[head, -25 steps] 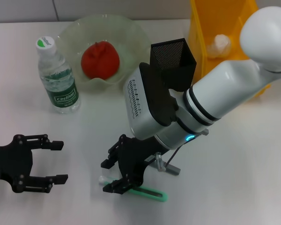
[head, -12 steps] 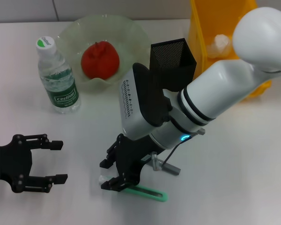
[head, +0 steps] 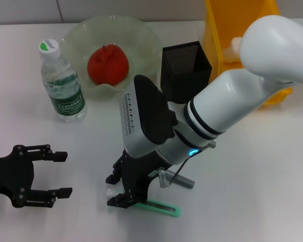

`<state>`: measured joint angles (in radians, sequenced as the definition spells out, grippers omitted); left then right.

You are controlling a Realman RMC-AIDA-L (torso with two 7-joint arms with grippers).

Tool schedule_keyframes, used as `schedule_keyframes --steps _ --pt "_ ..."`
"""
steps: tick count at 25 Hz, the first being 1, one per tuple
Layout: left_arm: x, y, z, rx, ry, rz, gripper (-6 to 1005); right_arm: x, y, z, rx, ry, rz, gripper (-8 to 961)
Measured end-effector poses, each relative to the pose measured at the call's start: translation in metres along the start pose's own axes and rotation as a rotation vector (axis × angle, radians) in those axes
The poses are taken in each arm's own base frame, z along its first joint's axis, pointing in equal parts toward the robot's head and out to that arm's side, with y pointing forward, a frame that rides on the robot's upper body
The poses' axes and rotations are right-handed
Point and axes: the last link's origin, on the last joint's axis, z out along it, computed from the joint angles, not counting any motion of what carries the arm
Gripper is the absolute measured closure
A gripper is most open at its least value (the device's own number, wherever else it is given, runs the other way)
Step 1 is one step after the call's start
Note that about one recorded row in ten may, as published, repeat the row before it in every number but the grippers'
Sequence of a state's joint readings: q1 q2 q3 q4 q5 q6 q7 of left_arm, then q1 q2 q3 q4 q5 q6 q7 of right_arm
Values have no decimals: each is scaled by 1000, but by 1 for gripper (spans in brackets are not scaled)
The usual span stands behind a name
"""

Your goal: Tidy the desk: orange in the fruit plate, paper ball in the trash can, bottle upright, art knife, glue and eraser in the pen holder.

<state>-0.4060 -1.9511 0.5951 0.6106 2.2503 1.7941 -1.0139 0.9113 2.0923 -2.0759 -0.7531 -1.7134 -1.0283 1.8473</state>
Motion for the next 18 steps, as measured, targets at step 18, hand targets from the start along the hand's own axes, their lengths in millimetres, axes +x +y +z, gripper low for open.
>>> schedule_keyframes --steps 18 --pt "0 0 0 2 1 -1 201 0 1 2 2 5 4 586"
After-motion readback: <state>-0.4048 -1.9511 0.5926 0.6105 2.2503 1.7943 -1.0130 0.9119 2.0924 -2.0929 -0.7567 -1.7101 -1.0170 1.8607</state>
